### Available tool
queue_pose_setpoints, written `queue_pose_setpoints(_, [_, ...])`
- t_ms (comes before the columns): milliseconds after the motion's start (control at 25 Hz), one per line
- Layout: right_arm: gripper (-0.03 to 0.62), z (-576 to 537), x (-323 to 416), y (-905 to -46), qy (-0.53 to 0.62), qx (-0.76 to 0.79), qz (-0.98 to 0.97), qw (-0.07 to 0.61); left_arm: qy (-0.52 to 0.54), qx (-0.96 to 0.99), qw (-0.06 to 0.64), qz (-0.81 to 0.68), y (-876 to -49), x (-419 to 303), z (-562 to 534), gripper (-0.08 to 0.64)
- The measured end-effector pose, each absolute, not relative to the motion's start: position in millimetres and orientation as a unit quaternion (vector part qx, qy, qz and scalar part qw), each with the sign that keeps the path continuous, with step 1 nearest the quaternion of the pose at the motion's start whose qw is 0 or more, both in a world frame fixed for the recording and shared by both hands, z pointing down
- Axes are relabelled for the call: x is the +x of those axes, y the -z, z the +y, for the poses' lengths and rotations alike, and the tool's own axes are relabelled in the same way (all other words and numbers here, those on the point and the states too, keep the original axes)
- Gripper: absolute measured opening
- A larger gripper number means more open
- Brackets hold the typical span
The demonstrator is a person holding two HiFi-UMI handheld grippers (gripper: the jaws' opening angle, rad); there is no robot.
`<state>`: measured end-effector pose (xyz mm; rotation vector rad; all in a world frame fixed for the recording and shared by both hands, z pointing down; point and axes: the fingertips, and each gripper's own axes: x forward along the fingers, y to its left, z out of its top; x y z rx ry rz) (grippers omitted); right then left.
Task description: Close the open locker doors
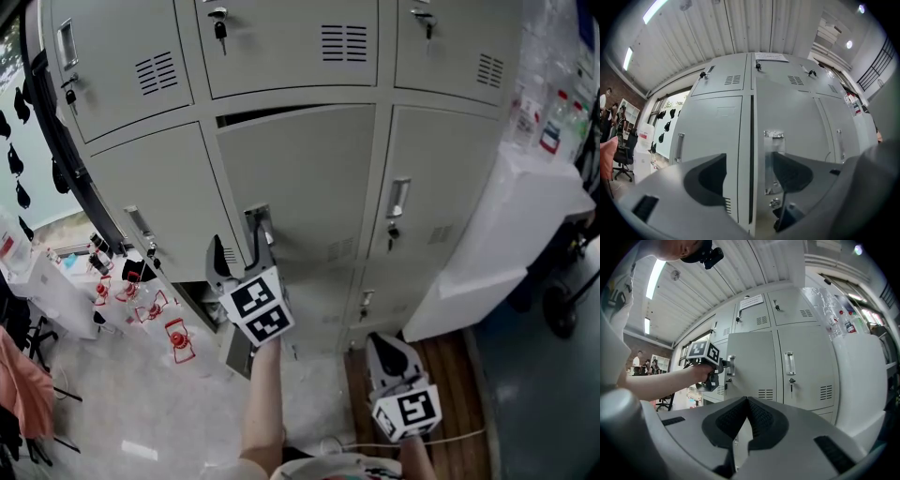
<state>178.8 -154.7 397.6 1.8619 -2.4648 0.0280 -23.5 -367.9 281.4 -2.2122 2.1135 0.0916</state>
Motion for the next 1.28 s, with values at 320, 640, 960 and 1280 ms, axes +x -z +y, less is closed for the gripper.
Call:
queue_pose_setpoints(320, [0.006,-170.3,170.4,-394.0,-0.003,0.599,-0.8,0.037,-0.029,-0.72,0.04,0.692,-281.1,-27.3,-386.3,0.301])
queue_pose_setpoints(640, [0.006,-188.0,162.6,-394.5,0.001,0.601,-0.797,0.054,-0.021,-0.722,0.044,0.69,-280.3,-29.1,-410.1,0.302])
queue_pose_setpoints(960, [0.006,-203.9,151.7,-391.5,-0.006,0.599,-0.799,0.055,-0.017,-0.728,0.042,0.684,-281.4,-29.1,-428.6,0.302])
queue_pose_setpoints(1280, [0.006,-210.6,144.3,-388.8,-0.012,0.604,-0.795,0.056,-0.013,-0.724,0.034,0.689,-288.7,-29.5,-441.2,0.31])
